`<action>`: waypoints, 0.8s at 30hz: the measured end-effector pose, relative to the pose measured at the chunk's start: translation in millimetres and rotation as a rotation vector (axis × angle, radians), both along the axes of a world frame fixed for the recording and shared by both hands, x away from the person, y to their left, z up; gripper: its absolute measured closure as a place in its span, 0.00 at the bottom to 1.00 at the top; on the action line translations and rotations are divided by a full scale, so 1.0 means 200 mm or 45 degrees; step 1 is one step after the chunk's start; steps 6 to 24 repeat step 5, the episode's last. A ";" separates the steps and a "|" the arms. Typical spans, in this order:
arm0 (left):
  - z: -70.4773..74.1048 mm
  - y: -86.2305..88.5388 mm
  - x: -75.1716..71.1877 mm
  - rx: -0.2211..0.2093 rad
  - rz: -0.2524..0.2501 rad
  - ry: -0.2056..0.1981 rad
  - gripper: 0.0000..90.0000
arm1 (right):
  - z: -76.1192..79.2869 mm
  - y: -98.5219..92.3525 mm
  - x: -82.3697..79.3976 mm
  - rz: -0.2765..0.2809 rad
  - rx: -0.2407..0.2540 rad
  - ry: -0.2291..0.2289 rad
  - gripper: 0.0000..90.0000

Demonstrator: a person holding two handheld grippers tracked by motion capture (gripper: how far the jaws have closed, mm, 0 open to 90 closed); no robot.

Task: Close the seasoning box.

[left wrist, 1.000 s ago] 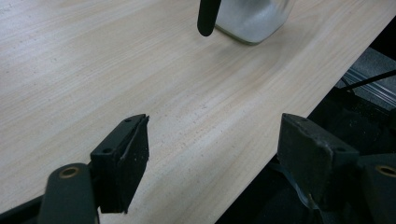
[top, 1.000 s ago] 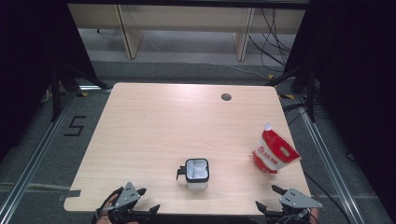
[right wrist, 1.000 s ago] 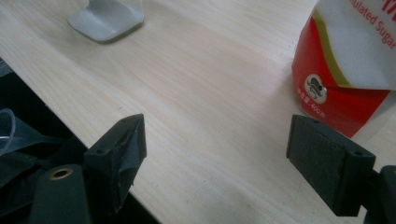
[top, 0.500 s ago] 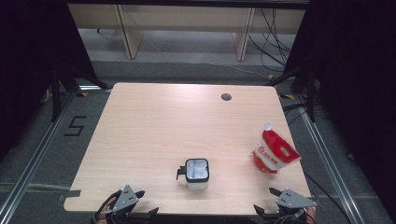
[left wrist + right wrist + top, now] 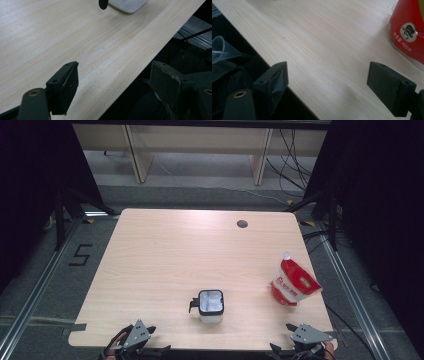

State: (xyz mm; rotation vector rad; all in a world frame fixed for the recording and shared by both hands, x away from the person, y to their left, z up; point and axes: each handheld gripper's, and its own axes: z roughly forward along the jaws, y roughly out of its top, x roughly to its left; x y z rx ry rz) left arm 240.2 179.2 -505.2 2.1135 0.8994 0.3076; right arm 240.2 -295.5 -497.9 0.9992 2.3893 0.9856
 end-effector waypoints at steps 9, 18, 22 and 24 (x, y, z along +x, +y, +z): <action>0.00 0.00 0.00 0.026 -0.021 -0.011 0.25 | 0.00 0.00 0.00 -0.005 -0.008 -0.001 0.20; 0.00 0.00 0.00 0.026 -0.021 -0.011 0.25 | 0.00 0.00 0.00 -0.005 -0.008 -0.001 0.20; 0.00 0.00 0.00 0.026 -0.021 -0.011 0.25 | 0.00 0.00 0.00 -0.005 -0.008 -0.001 0.20; 0.00 0.00 0.00 0.026 -0.021 -0.011 0.25 | 0.00 0.00 0.00 -0.005 -0.008 -0.001 0.20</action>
